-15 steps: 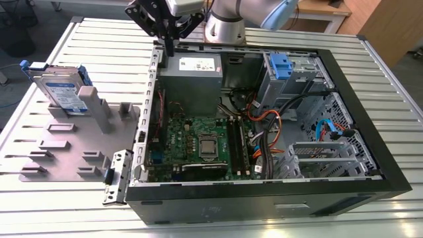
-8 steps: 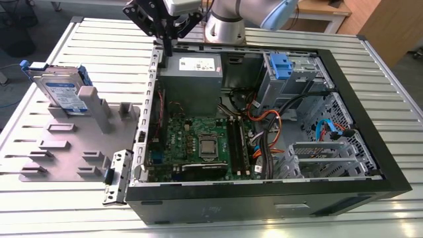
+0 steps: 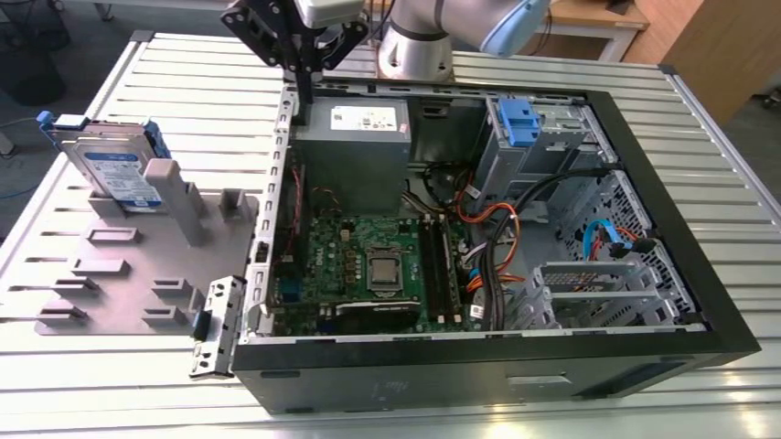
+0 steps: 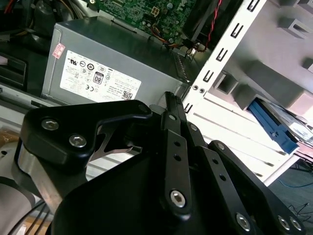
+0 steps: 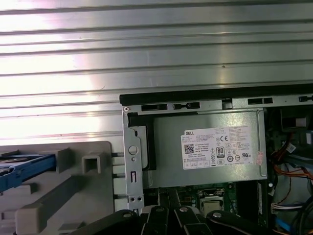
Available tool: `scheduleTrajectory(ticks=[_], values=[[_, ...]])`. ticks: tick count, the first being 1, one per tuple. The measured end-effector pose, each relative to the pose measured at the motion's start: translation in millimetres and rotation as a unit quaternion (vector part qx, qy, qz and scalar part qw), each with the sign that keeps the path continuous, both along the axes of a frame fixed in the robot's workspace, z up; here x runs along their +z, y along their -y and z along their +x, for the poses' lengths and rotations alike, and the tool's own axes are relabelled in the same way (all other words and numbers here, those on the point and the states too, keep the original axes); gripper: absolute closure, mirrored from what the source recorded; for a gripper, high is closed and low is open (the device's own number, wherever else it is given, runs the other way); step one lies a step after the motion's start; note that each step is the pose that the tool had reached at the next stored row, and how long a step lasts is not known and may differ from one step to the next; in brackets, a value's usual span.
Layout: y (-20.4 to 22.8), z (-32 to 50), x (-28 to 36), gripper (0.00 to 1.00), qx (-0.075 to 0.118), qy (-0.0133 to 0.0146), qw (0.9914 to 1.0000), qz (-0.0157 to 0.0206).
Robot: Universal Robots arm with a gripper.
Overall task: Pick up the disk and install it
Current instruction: 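Reach for the disk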
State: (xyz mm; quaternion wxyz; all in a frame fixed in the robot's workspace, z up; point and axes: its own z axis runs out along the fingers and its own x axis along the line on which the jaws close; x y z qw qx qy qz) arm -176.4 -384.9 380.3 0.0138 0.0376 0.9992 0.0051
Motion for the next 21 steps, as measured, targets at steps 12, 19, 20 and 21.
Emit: scheduleTrajectory(ticks=[12, 19, 20, 21], values=[[-0.9, -7.0, -0.1, 0.89, 0.0, 0.0001, 1.0, -0.0009], [-1.3, -10.7, -0.1, 0.89, 0.0, 0.0001, 1.0, -0.0014], [-1.3, -11.0, -0.1, 0.89, 0.0, 0.0001, 1.0, -0.0014], [-1.4, -11.4, -0.1, 0.89, 0.0, 0.0001, 1.0, -0.0014]])
